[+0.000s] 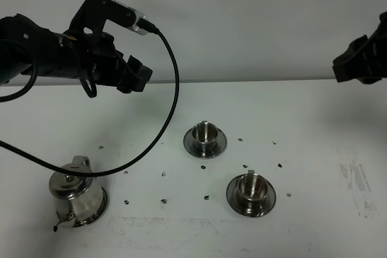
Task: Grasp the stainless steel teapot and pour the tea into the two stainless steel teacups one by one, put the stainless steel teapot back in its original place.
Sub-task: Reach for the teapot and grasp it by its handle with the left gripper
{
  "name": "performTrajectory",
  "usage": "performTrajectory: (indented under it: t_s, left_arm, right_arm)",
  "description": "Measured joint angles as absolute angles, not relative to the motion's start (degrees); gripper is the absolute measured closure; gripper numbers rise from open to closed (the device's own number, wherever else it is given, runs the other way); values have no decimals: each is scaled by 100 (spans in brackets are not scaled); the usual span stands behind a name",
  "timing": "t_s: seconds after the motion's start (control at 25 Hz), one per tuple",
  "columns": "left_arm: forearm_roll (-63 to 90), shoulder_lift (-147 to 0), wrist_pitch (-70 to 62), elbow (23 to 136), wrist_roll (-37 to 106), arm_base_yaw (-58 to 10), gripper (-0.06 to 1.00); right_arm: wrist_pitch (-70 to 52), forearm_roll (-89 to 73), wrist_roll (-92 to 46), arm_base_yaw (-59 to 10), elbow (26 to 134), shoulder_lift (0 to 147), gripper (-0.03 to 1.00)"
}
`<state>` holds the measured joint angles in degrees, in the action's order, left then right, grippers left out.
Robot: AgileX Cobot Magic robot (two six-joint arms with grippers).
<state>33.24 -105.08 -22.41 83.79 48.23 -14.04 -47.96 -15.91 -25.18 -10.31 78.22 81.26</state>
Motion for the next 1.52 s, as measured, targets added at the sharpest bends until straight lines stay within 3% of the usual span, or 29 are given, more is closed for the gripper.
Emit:
performTrajectory:
  t_s: [0.32,0.56,1.12,1.52]
  left_arm:
    - [3283,-10508,-2199,8374,4710,-1404,30]
    - [3126,-10508,-2224,8317,4716,-1404,31]
    - [2574,-10506,-2520,8317,4435,-1404,31]
    - [2404,-10506,-2533,8317,4140,-1380,31]
  right_arm:
    - [-4663,-1972,-2400,-1031,6454,6227,59]
    - [-5226,-1929,-2059,-1031,5582,4611,59]
    - [-6028,-1414,-1270,-1055,4196,1488,59]
    - [-6176,-611,-685,-1055,3295,18,60]
